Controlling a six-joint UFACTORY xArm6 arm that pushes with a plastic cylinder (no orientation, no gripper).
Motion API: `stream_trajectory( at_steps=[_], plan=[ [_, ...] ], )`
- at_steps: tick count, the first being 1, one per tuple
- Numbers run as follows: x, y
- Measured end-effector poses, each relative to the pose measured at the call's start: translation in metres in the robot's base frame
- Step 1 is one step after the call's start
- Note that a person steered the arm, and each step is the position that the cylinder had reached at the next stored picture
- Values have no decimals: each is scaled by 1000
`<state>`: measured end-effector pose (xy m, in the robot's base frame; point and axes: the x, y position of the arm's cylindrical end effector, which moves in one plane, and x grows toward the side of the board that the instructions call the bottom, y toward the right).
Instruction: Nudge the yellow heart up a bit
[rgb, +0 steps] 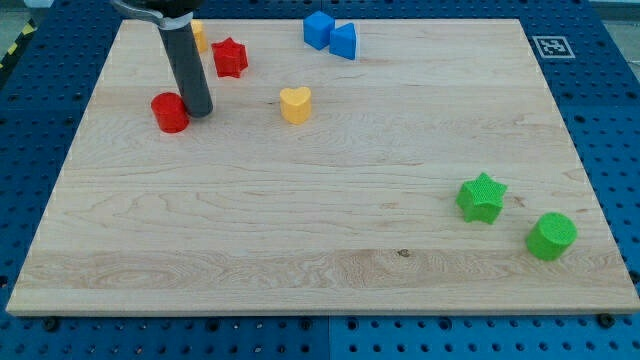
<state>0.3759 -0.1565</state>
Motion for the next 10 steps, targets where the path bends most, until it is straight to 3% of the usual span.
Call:
stream_trajectory(
  at_steps=[3,5,7,10],
  plan=[
    [9,2],
    [26,106],
    [50,139],
    [3,139]
  ],
)
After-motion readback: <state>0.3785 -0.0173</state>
